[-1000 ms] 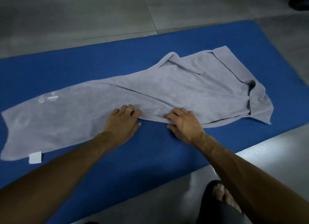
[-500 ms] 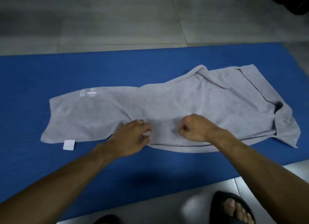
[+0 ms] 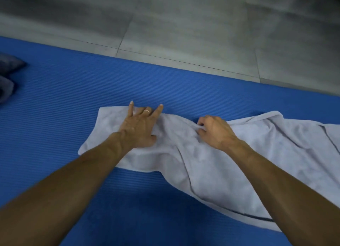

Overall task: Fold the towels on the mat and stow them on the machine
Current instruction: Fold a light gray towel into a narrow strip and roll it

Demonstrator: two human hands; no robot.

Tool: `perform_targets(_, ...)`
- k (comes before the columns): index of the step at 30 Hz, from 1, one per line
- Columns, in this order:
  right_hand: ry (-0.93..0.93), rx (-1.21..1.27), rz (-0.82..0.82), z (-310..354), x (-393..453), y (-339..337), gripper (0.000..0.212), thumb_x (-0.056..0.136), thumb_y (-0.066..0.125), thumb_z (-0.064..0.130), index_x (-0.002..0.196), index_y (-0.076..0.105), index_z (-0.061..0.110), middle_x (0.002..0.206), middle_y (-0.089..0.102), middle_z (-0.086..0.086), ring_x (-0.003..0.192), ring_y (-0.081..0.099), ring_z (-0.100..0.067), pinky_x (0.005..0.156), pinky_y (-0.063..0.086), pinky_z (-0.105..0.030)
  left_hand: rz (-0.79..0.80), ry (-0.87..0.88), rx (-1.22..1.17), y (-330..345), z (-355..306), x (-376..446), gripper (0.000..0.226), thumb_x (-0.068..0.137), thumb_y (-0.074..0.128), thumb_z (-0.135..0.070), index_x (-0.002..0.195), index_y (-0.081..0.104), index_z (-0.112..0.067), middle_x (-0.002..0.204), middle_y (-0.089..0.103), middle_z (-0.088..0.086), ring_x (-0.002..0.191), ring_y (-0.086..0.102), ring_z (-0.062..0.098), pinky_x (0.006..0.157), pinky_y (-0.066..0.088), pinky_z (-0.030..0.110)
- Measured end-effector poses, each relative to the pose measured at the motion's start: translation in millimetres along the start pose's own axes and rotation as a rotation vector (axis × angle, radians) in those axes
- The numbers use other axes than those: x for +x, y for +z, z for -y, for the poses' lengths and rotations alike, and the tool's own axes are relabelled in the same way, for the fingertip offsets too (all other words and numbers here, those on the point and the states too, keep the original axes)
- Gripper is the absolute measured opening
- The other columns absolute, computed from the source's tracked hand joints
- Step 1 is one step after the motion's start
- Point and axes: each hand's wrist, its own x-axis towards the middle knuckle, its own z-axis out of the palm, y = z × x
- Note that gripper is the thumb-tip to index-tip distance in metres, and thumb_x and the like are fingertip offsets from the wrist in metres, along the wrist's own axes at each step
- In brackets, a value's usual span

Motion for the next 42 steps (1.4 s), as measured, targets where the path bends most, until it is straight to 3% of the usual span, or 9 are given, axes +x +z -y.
perform_targets(4,-0.044,0.450,-0.066,-17.0,-25.5,3.6,0.006,0.086,0.070,0.021,0.084,0.065,0.022,0.087,0.061,0.002,0.085,0.057,-0.016,0.080,0.045,-0.031,-0.350,0.161,0.099,10.3,-8.3,-27.0,0.032,0.067,0.074,-0.024,0.097,0.069,-0.016,0.092,0.062,0.008,0.086,0.059,0.028,0.091,0.044,0.049)
perform_targets(8,-0.044,0.566,-0.054,-23.6,-38.1,-4.4,0.013,0.078,0.078,0.030,0.075,0.067,0.024,0.092,0.068,0.007,0.091,0.062,-0.011,0.086,0.049,-0.032,-0.379,0.199,0.026,23.9,-20.6,-63.6,0.028,0.080,0.056,-0.033,0.090,0.071,-0.012,0.090,0.066,0.011,0.079,0.061,0.031,0.070,0.049,0.042)
perform_targets(13,-0.140,0.169,0.051,-8.1,-40.5,-5.3,0.041,0.095,0.041,0.051,0.084,0.063,0.018,0.092,0.064,0.004,0.086,0.060,-0.018,0.081,0.048,-0.037,-0.222,0.113,0.058,8.3,-25.8,-62.8,0.038,0.074,0.069,-0.024,0.107,0.056,-0.009,0.057,0.064,0.003,0.045,0.061,0.021,0.039,0.039,0.024)
perform_targets(17,-0.106,-0.095,0.072,6.7,-15.1,-6.4,0.044,0.094,0.052,0.035,0.137,0.046,0.026,0.132,0.047,0.002,0.108,0.059,-0.030,0.089,0.047,-0.041,-0.082,-0.012,0.177,-5.2,-34.7,-41.6,0.031,0.094,0.048,-0.033,0.119,0.058,-0.018,0.112,0.062,0.001,0.100,0.061,0.019,0.074,0.046,0.031)
perform_targets(20,-0.114,-0.102,0.116,11.7,-7.6,-1.4,0.022,0.094,0.051,0.032,0.111,0.063,0.025,0.112,0.058,0.001,0.106,0.059,-0.026,0.083,0.047,-0.037,0.034,0.031,0.089,-5.5,-25.7,-33.4,0.042,0.091,0.043,-0.043,0.126,0.054,-0.022,0.140,0.040,0.004,0.126,0.039,0.021,0.104,0.030,0.037)
perform_targets(26,0.061,0.234,-0.378,13.9,23.4,-27.1,0.013,0.092,0.057,0.024,0.092,0.068,0.018,0.093,0.069,-0.003,0.089,0.062,-0.028,0.078,0.051,-0.040,-0.245,0.009,-0.051,-13.6,-7.7,-26.3,0.028,0.080,0.056,-0.022,0.105,0.046,-0.017,0.081,0.065,-0.001,0.075,0.063,0.023,0.091,0.040,0.034)
perform_targets(29,0.171,0.235,-0.534,5.1,42.4,-38.9,0.015,0.094,0.053,0.020,0.093,0.066,0.013,0.093,0.068,-0.009,0.085,0.062,-0.032,0.072,0.050,-0.039,-0.371,-0.056,-0.044,-11.5,0.1,-16.2,0.057,0.067,0.071,-0.022,0.121,0.051,-0.019,0.102,0.063,0.002,0.097,0.061,0.025,0.092,0.041,0.040)
perform_targets(34,0.047,-0.387,-0.034,11.4,59.1,-35.7,0.031,0.089,0.050,0.016,0.119,0.059,0.017,0.115,0.055,-0.005,0.107,0.051,-0.027,0.083,0.041,-0.037,-0.368,-0.237,-0.061,6.5,14.7,-26.1,0.066,0.080,0.056,-0.051,0.136,0.046,-0.017,0.139,0.050,0.008,0.137,0.037,0.029,0.115,0.013,0.056)
perform_targets(42,-0.402,-0.157,0.084,129.7,112.1,-13.2,0.047,0.090,0.057,0.045,0.128,0.051,0.017,0.121,0.054,-0.005,0.115,0.051,-0.029,0.093,0.039,-0.044,-0.222,-0.760,-0.386,31.4,69.7,-60.2,0.047,0.083,0.059,-0.043,0.115,0.060,-0.009,0.129,0.054,0.010,0.124,0.046,0.031,0.102,0.036,0.046)
